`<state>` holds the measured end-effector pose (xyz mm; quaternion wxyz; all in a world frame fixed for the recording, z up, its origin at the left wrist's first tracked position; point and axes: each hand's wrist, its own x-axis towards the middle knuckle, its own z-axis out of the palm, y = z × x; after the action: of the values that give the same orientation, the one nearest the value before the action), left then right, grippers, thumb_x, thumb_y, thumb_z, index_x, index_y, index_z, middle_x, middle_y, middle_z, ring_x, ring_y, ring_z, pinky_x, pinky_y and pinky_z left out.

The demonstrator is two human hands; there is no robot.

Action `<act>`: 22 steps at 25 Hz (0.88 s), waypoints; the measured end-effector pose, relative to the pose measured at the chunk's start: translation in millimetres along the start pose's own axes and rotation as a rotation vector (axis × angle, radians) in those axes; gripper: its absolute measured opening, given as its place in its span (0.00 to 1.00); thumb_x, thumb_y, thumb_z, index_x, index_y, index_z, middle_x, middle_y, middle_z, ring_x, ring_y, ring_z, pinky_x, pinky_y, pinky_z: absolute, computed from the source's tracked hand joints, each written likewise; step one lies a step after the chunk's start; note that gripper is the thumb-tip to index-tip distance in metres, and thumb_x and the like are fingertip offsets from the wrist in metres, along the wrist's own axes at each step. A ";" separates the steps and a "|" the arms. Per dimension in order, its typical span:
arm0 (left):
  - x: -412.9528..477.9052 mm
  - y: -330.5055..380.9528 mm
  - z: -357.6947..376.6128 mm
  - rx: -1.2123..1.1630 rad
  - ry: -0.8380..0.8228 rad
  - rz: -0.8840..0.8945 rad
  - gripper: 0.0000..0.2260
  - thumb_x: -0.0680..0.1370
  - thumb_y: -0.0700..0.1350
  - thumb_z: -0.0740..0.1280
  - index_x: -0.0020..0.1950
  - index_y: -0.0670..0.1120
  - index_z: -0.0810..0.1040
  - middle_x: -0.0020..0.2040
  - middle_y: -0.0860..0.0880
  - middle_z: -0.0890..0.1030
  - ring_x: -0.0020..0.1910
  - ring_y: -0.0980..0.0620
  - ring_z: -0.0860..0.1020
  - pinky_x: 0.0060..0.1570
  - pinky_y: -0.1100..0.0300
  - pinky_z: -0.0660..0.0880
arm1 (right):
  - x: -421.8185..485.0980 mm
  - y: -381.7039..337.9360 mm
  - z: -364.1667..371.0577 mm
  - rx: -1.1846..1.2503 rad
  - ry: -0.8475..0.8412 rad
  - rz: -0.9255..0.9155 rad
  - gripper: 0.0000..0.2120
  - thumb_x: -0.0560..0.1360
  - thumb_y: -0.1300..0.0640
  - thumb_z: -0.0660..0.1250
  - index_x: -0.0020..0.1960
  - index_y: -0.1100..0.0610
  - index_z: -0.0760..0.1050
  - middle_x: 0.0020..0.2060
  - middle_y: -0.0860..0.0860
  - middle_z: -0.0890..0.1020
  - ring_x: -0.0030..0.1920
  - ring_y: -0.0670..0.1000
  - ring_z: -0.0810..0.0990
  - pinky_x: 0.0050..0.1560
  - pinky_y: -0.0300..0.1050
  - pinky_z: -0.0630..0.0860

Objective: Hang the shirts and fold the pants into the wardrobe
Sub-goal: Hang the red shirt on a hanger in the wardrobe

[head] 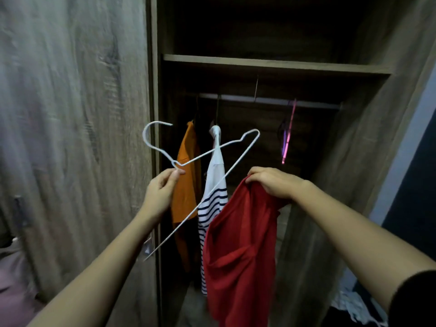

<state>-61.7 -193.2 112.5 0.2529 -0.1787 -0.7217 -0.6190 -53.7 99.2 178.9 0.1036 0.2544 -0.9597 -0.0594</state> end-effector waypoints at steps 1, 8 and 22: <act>-4.8 -4.4 -14.1 -0.087 0.011 -0.033 0.10 0.81 0.42 0.59 0.44 0.49 0.78 0.28 0.57 0.75 0.26 0.63 0.71 0.27 0.70 0.68 | -0.4 -1.3 2.0 0.047 0.012 0.023 0.19 0.76 0.68 0.57 0.64 0.58 0.74 0.63 0.53 0.72 0.61 0.55 0.75 0.64 0.48 0.70; -45.2 -26.4 -83.5 -0.202 -0.188 -0.141 0.12 0.80 0.40 0.61 0.39 0.46 0.80 0.24 0.54 0.63 0.21 0.59 0.59 0.22 0.71 0.55 | -2.6 -19.1 3.7 0.190 -0.030 0.114 0.29 0.68 0.70 0.62 0.68 0.59 0.68 0.67 0.53 0.66 0.67 0.52 0.68 0.65 0.35 0.62; -44.2 4.2 -15.8 0.230 -0.239 0.219 0.15 0.73 0.60 0.58 0.49 0.55 0.80 0.40 0.68 0.80 0.42 0.60 0.78 0.45 0.64 0.71 | 28.9 -95.0 -31.4 0.292 0.112 -0.018 0.32 0.67 0.68 0.61 0.70 0.53 0.66 0.69 0.48 0.64 0.69 0.50 0.66 0.66 0.52 0.68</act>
<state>-21.3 -205.5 91.7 0.2499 -0.2985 -0.7888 -0.4756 -25.8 0.8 198.5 0.1183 0.2784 -0.9485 0.0939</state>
